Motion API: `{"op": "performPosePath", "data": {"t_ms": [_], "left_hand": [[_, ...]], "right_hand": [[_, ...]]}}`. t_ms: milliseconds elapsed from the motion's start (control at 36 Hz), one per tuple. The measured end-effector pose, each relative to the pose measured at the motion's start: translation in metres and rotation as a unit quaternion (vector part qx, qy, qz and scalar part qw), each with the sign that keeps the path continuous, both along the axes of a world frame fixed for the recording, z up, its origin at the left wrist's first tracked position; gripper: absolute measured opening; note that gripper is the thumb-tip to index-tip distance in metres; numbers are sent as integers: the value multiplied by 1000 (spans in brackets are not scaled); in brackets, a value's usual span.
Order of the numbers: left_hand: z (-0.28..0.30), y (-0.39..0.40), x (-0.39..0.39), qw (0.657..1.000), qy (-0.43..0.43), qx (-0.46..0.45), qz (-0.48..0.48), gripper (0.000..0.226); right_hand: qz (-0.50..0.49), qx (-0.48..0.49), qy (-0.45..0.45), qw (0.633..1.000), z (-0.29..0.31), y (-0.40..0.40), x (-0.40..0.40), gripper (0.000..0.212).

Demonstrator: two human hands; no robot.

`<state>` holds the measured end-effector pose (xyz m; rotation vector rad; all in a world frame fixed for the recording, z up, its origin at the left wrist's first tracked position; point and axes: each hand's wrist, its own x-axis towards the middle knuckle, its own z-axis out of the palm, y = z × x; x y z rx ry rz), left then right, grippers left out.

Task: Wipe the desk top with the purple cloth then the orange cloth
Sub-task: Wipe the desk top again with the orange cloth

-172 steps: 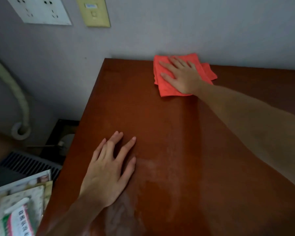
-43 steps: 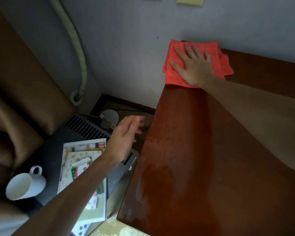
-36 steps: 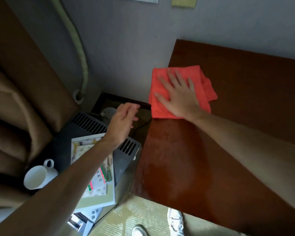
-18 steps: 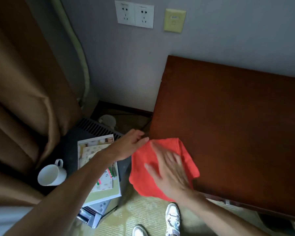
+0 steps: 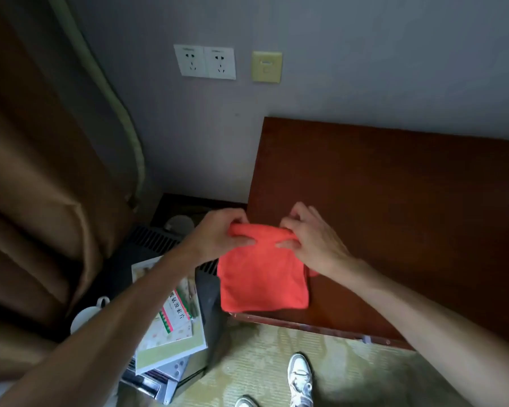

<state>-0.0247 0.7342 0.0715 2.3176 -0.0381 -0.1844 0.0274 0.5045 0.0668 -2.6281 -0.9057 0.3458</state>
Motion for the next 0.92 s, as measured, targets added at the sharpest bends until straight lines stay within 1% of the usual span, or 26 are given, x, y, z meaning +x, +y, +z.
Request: {"op": "performPosePath", "data": {"t_ms": [56, 139, 194, 250, 306, 333, 361, 417, 444, 472, 500, 528, 611, 667, 722, 750, 806, 861, 917], "left_hand": [[25, -2, 9, 999, -48, -5, -11, 21], [48, -9, 13, 989, -131, 44, -54, 21], [49, -14, 10, 981, -162, 74, -71, 21], [41, -17, 3, 977, -173, 98, -71, 20], [26, -19, -7, 979, -163, 113, -55, 22], [16, -19, -14, 979, -153, 126, -48, 24], [5, -21, -22, 978, -139, 143, -53, 26], [-21, -22, -41, 977, -75, 172, -99, 28], [-33, -24, -52, 974, -30, 184, -133, 27], [-44, -23, -63, 966, 8, 198, -167, 26], [-53, -22, -72, 960, 22, 207, -187, 26], [-59, -19, -77, 961, 21, 203, -188, 27], [-58, -9, -78, 985, -17, 138, -99, 21], [-57, -1, -70, 990, -58, 125, -39, 14], [-60, 8, -63, 992, -76, 100, 15, 15], [-64, 12, -61, 993, -74, 84, 41, 17], [-71, 18, -59, 991, -60, 70, 99, 17], [-74, 17, -60, 989, -39, 64, 130, 19], [-75, 13, -63, 990, -33, 61, 124, 20]], "right_hand": [[4, 36, -56, 998, 26, -7, 10, 30], [30, 65, -102, 992, 47, -17, 20, 21], [42, 63, -127, 989, 47, -21, 22, 19], [46, 51, -153, 986, 39, -24, 19, 20], [48, 43, -174, 983, 25, -27, 11, 23], [53, 39, -172, 983, 15, -28, 4, 23], [64, 26, -152, 986, 5, -29, -4, 24], [102, -27, -65, 992, -20, -34, -26, 27], [128, -64, -20, 989, -32, -37, -39, 33], [149, -82, -1, 985, -44, -39, -50, 40], [155, -84, -7, 984, -54, -41, -57, 46], [139, -65, -30, 988, -61, -40, -60, 48], [50, 17, -111, 992, -70, -23, -49, 45], [33, 39, -108, 993, -71, 0, -35, 51], [66, 17, -66, 995, -80, 22, -29, 63], [84, -13, -55, 995, -90, 31, -33, 67], [93, -69, -78, 990, -112, 43, -49, 70], [70, -71, -98, 990, -119, 46, -65, 69], [68, -55, -111, 990, -117, 44, -79, 68]]}}
